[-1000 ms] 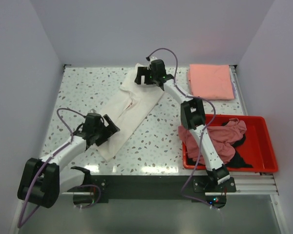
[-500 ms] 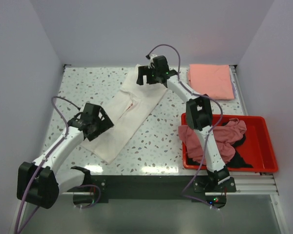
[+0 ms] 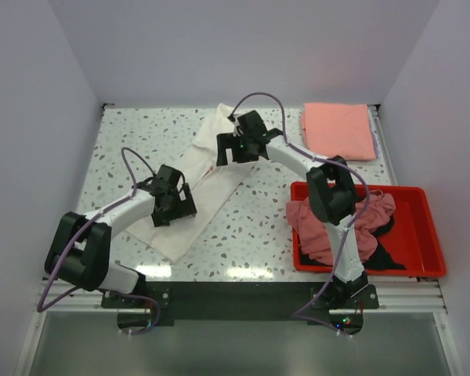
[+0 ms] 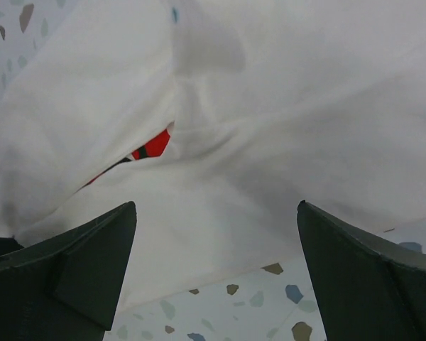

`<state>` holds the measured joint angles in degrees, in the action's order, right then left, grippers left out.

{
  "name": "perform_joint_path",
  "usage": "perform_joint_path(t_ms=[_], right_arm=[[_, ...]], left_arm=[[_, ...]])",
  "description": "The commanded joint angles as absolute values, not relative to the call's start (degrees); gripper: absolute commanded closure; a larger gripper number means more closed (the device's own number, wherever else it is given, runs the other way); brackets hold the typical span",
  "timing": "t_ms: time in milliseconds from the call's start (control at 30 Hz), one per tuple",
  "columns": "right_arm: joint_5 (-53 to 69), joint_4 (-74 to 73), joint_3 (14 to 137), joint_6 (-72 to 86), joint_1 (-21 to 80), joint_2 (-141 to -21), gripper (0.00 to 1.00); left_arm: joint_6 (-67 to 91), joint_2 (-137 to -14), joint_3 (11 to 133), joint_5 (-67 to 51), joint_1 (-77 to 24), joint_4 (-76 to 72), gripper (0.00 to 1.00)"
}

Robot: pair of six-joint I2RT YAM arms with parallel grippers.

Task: Fold and stack the t-shirts
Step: Fold the tshirt

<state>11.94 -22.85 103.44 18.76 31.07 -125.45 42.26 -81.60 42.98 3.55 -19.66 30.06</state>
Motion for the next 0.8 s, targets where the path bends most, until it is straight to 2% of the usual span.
perform_joint_path(t_ms=[0,267,400,633,767], right_arm=[[11.7,-23.9,102.7,21.6,31.8,-126.2,0.01],[10.3,-29.3,110.3,20.4,31.9,-135.3,0.01],[9.2,-31.5,114.3,19.5,31.2,-138.5,0.01],[9.0,-33.8,121.2,15.9,27.5,-143.5,0.01],[10.8,-33.8,124.4,13.0,25.7,-145.3,0.01]], left_arm=[[40.6,-82.1,41.5,1.8,-20.9,26.8,0.0],[44.4,-82.1,33.8,-3.6,-25.4,21.9,0.0],[48.9,-81.4,31.6,-5.9,-32.3,20.0,0.0],[60.7,-81.3,34.4,-6.7,-45.0,14.4,0.0],[63.4,-85.4,38.8,-5.2,-49.9,13.2,0.0]])
